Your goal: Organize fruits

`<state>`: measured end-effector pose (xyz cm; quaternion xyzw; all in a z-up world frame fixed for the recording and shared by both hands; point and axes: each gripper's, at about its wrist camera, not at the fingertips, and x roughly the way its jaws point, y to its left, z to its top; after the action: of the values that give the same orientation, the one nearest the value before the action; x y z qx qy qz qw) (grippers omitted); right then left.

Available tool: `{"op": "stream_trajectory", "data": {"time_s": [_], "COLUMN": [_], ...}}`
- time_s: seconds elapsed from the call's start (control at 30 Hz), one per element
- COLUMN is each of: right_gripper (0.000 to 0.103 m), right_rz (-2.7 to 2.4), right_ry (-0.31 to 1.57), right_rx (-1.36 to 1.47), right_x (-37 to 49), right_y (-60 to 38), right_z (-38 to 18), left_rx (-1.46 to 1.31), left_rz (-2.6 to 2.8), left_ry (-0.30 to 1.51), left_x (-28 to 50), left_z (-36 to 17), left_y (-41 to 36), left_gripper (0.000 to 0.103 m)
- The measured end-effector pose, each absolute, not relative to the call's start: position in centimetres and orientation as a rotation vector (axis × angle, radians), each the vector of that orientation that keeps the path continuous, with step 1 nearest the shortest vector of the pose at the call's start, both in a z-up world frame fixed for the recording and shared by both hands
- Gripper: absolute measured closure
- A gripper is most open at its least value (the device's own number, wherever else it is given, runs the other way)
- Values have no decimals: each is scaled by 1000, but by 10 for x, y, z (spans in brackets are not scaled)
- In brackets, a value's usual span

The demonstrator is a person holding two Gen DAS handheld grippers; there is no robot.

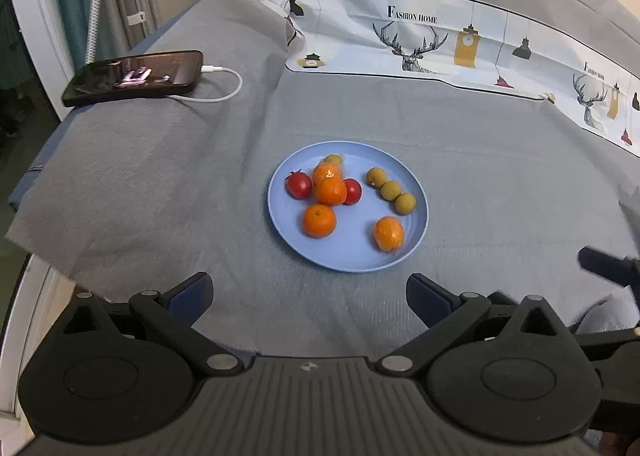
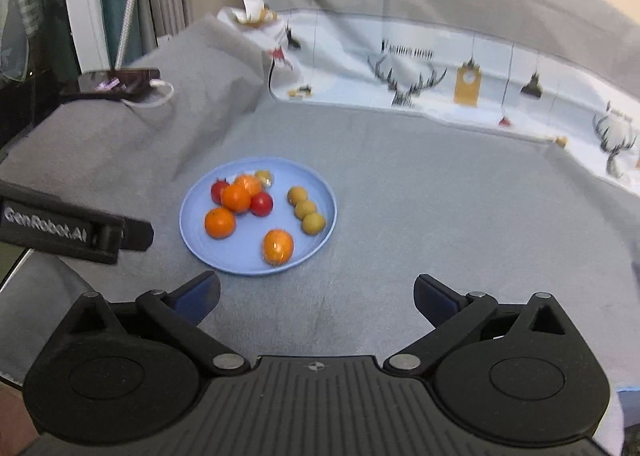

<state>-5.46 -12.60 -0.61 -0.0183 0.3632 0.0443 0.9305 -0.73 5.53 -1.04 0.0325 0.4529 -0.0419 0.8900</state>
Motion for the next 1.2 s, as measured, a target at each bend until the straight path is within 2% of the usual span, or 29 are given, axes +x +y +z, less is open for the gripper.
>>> {"op": "stream_trajectory", "data": {"time_s": [0.47,1.2], "right_gripper": [1,1], "right_rz": [65,57], "right_ry": [628,639], "right_rx": [-64,-43], "right_x": [-98,-100], "right_y": [-124,-127], "right_z": [17,15], "left_rx": [110,185], "left_rz": [-78,-33], "left_ry": [884,905], "left_x": [-45,-39], "left_z": [7,4], "left_y": [47,39], "left_gripper": [0,0]}}
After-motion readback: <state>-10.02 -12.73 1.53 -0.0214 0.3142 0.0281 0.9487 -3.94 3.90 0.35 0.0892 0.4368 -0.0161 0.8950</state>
